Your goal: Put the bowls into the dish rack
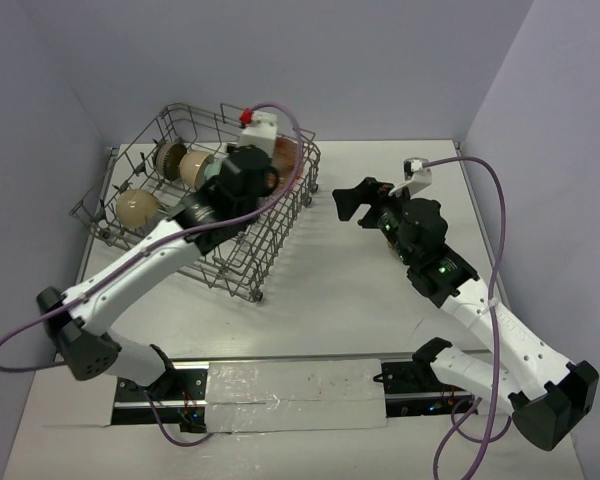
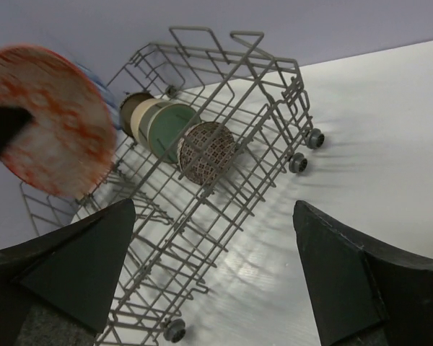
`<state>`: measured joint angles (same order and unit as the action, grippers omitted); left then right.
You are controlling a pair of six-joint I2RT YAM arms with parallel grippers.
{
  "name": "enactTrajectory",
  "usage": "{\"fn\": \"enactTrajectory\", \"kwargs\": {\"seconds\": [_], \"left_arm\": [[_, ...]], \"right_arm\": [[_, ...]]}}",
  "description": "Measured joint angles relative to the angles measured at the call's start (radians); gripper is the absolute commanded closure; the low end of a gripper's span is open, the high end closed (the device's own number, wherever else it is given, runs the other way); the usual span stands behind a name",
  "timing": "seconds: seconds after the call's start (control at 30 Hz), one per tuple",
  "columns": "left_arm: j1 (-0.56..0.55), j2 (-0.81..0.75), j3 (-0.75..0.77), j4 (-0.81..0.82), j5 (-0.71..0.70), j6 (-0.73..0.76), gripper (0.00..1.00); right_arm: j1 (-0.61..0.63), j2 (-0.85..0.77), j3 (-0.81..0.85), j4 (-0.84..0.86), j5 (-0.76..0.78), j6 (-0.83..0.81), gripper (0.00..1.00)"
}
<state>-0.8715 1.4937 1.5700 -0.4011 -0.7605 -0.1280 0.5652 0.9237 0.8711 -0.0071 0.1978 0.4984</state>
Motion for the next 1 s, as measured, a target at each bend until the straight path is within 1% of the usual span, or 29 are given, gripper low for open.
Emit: {"fn": "enactTrajectory", "kwargs": {"seconds": [0.13,0.27,0.4,0.57,0.7,0.83,1.0], "left_arm": [[0.111,-0.171,-0.124,0.108,-0.106,0.234,1.0],[0.28,-0.322,-0.273,0.214,-0.18,0.473,1.0],[0.43,-0.377,-0.399,0.33,-0.189,0.677,1.0],[0.523,-0.332,-0.514,0.449,-0.148,0.853,1.0],[0.557,-0.258,-0.6,0.544,-0.12,0.964,1.0],[0.574,-0.178,-0.65,0.623,-0.107,1.041,1.0],[0.584,-0.1,-0.652,0.688,-0.105,1.093,1.0]], "right_arm": [[0.0,-0.041,-0.043,0.008,-0.045,-0.006,0.0],[0.0,-0.088,-0.092,0.017,-0.063,-0.018,0.0],[0.0,-0.112,-0.122,0.029,-0.072,-0.025,0.0],[0.0,-0.122,-0.157,0.052,-0.076,-0.027,0.0],[0.0,-0.139,-0.174,0.053,-0.074,-0.033,0.0],[0.0,-0.155,-0.177,0.06,-0.068,-0.041,0.0],[0.0,-0.164,-0.178,0.064,-0.056,-0.048,0.0]]}}
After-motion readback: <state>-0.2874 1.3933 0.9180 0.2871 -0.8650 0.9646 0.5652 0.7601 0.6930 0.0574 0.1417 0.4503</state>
